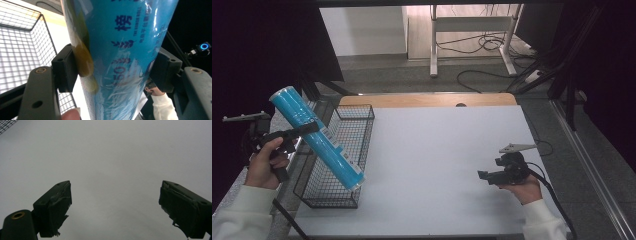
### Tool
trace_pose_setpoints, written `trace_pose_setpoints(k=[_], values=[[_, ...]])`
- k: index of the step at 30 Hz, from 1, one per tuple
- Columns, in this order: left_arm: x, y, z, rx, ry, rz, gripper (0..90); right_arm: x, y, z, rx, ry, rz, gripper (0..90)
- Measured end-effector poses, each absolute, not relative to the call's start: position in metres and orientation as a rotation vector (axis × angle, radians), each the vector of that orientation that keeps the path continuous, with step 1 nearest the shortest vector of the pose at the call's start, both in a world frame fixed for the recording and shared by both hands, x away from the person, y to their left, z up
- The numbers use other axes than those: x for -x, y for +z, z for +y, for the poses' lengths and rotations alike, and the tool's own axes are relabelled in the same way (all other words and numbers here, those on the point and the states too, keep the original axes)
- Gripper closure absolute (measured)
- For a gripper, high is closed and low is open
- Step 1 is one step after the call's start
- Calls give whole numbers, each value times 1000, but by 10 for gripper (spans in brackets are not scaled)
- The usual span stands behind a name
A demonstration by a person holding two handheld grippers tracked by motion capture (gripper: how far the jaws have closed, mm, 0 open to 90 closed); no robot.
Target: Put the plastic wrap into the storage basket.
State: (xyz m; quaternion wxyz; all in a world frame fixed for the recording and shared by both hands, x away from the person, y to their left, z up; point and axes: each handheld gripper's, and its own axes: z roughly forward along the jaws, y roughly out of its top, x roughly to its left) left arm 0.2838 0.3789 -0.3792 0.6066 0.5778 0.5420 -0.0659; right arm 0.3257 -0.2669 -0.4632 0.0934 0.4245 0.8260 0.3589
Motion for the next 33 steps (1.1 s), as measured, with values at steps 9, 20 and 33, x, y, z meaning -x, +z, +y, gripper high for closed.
trace_pose_setpoints(k=[9, 20, 33], values=[[-286, -386, 392, -1348, -151, 1279, 322, -326, -463, -268, -1260, 1059, 2446, 115], [-289, -392, 410, -1386, -121, 1348, 322, -326, -463, -268, -1269, 1051, 2431, 115], [-296, -406, 402, -1477, -119, 1395, 322, -326, -463, -268, -1271, 1049, 2432, 115]])
